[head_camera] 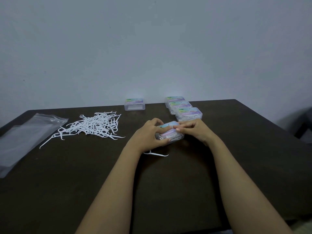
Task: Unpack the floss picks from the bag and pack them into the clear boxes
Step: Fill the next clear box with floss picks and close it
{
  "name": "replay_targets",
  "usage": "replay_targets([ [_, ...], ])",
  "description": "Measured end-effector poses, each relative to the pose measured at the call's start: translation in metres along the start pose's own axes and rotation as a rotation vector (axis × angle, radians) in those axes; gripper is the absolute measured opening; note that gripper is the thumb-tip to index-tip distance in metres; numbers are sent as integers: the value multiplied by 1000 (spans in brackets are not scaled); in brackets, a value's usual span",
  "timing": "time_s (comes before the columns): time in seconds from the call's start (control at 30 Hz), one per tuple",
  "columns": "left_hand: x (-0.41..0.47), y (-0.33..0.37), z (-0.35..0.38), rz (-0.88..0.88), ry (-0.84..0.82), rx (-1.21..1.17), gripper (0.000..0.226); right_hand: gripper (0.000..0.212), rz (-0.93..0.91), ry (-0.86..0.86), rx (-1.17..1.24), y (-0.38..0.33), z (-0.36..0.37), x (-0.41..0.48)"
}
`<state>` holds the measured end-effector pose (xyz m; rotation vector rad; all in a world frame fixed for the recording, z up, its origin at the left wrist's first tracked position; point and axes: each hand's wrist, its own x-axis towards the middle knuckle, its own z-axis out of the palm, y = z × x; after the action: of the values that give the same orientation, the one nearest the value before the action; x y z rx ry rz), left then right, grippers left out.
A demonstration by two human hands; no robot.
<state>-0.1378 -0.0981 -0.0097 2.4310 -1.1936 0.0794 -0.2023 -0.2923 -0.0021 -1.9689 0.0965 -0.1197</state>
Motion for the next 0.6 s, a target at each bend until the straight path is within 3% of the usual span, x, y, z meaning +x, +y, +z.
replay_targets([
  [0.27, 6, 11, 3, 6, -43, 16, 50, 18, -7, 43, 23, 5, -8, -3],
  [0.47, 24, 21, 11, -125, -77, -380, 51, 5, 20, 202, 50, 15, -23, -2],
  [0.6, 43, 16, 14, -277, -12, -449, 53, 9, 97, 338, 26, 23, -41, -4],
])
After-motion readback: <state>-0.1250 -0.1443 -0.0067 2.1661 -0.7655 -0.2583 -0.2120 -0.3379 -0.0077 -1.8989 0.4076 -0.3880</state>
